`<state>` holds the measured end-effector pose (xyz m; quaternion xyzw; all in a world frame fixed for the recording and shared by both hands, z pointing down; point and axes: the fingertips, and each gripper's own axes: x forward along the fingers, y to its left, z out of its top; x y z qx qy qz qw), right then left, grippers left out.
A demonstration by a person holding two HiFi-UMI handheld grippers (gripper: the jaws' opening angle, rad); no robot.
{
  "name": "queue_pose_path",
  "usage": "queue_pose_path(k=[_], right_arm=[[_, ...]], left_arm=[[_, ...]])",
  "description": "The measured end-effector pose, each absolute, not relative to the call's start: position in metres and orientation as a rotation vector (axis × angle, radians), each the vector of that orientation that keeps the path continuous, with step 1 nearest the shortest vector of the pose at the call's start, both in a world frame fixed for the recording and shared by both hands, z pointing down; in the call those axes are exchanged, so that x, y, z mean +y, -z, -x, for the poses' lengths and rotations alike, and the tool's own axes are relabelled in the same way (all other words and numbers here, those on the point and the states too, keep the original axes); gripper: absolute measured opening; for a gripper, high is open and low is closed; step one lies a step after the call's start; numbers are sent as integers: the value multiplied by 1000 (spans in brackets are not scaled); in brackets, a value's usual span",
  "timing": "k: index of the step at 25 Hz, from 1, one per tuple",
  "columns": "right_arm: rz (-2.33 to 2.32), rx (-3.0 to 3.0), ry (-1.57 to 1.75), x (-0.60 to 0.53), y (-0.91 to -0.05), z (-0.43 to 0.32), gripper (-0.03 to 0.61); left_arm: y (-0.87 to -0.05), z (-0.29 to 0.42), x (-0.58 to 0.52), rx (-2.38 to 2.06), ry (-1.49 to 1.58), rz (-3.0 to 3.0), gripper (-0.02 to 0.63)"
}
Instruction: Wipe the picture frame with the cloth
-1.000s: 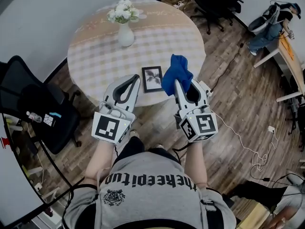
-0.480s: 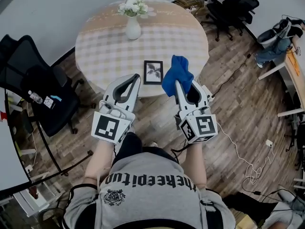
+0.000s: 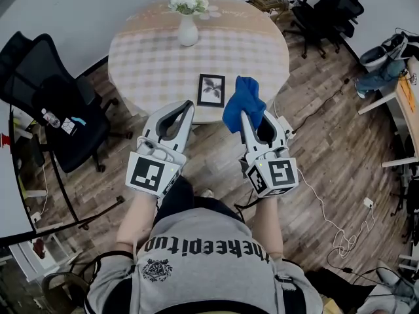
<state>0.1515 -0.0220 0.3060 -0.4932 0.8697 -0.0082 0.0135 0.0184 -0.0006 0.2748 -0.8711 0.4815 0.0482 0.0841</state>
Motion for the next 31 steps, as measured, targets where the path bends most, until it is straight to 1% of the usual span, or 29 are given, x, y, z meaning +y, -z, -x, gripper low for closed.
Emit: queue_pose_path(k=[9, 31], right_arm=[[1523, 2695, -2, -10, -306, -167, 124], [1514, 2676, -37, 2, -299, -167, 124]], left_arm=[[-275, -32, 9, 1459, -126, 2587, 17], [-273, -35, 21, 1440, -112, 2592, 17]])
